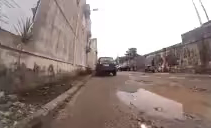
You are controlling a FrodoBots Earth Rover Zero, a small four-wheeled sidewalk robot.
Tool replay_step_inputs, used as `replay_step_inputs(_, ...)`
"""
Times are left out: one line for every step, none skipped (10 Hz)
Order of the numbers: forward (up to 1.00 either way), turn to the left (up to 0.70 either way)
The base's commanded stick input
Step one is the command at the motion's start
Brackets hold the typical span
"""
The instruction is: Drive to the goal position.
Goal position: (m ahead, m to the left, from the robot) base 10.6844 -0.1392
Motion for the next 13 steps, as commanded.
replay_step_inputs(0.7, 0.0)
replay_step_inputs(0.7, 0.0)
replay_step_inputs(0.7, 0.0)
replay_step_inputs(0.7, 0.0)
replay_step_inputs(0.7, 0.0)
replay_step_inputs(0.7, 0.0)
replay_step_inputs(0.7, 0.0)
replay_step_inputs(0.7, 0.0)
replay_step_inputs(0.7, 0.0)
replay_step_inputs(0.7, 0.0)
replay_step_inputs(0.7, 0.0)
replay_step_inputs(0.7, 0.0)
replay_step_inputs(0.7, 0.0)
